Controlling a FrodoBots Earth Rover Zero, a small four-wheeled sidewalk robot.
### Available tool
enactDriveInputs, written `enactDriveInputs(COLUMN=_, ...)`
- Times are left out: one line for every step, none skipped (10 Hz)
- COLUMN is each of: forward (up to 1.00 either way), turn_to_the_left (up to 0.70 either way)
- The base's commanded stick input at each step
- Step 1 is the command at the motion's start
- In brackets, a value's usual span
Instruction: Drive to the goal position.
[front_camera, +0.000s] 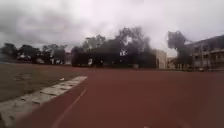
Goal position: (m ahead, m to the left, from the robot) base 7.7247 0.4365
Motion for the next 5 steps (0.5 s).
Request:
enactDriveInputs(forward=1.00, turn_to_the_left=0.00)
enactDriveInputs(forward=1.00, turn_to_the_left=0.00)
enactDriveInputs(forward=1.00, turn_to_the_left=0.00)
enactDriveInputs(forward=1.00, turn_to_the_left=0.00)
enactDriveInputs(forward=1.00, turn_to_the_left=0.00)
